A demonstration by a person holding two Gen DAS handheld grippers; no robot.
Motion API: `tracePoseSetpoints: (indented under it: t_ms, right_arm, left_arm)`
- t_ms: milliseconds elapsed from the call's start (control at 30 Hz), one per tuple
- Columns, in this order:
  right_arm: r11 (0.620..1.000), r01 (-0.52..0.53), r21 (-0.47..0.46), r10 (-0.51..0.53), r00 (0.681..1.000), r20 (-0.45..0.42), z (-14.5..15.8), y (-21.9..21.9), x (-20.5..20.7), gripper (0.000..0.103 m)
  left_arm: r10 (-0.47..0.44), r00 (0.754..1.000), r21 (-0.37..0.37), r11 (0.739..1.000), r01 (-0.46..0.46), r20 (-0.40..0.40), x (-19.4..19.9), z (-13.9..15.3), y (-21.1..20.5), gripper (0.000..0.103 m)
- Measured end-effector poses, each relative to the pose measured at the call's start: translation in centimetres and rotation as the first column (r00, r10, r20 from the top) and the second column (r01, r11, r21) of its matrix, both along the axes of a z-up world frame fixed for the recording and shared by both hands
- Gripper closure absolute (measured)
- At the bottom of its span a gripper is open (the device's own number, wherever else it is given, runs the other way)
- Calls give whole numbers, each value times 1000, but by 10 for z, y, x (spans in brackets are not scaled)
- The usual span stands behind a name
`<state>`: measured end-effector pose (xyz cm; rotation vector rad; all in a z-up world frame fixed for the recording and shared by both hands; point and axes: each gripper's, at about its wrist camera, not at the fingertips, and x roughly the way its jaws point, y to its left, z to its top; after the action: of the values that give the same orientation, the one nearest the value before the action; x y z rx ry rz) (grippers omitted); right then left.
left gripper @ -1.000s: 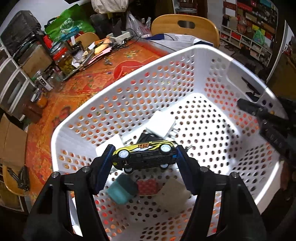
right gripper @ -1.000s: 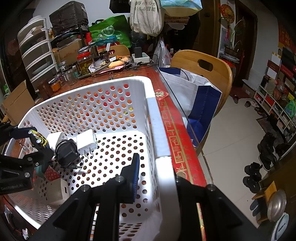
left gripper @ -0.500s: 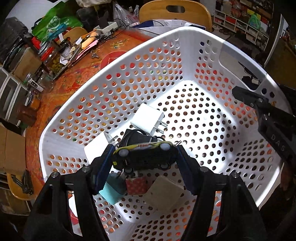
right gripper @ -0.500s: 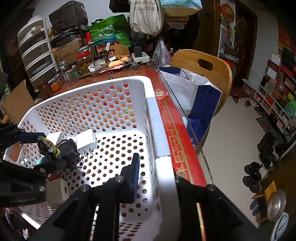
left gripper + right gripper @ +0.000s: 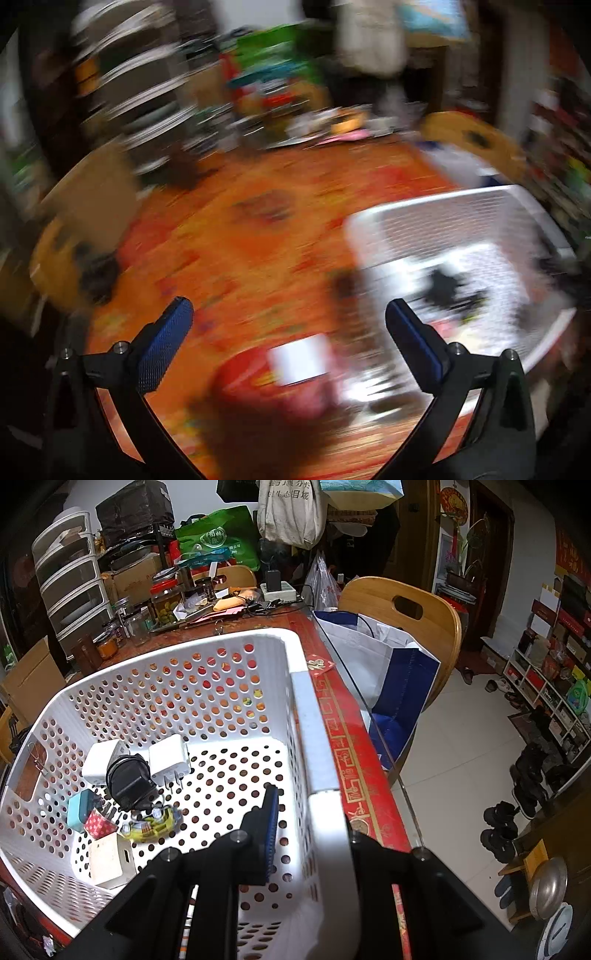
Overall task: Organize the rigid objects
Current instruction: 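Grasp the white square charger with the left tool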
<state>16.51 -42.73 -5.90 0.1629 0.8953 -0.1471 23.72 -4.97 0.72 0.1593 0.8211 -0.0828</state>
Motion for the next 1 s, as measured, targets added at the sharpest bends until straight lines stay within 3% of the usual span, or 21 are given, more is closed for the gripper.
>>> tracePoseSetpoints:
  t_ms: [100,200,300,467,600,700,800,867,933,1000]
  right_arm:
    - [1000,2,0,-2,1000,1,1,0,1,86]
    - [1000,6,-4,-6,1000,-3,2,0,1,86]
    - [1000,6,-5,-6,1000,-6,3,0,1,86]
    - [1000,8,-5,-8,1000,-8,3,0,0,86]
    - [1000,7,-6,-7,1000,-8,3,0,-1,86]
    - [1000,6,-6,-6,1000,-6,3,-1,-2,86]
    - [1000,7,-10,-7,1000,-8,4,0,-1,86]
    - [1000,7,-10,-7,1000,-7,4,0,-1,86]
    - [1000,8,-10,-8,1000,-8,4,0,-1,86]
    - [1000,7,-10,-7,1000,-8,4,0,-1,86]
  left_arm:
    - [21,995,13,1000,-20,-98,8,-42,26,0]
    - [-17,982,-57,998,7,-188,16,-80,27,0]
    - [-52,976,-83,996,35,-211,23,-98,11,0]
    - [-26,976,-11,1000,24,-215,28,-125,-20,3]
    - [-3,974,-24,1000,-3,-227,34,-132,-24,22]
    - [-5,977,-67,998,-10,-211,34,-134,-20,56]
    - [16,984,-33,999,-22,-175,30,-133,-18,57]
    - [23,992,-61,998,-31,-125,23,-124,-12,57]
    - [58,997,11,998,-58,-42,16,-110,-11,57]
    - [85,996,34,996,-86,24,12,-94,-5,57]
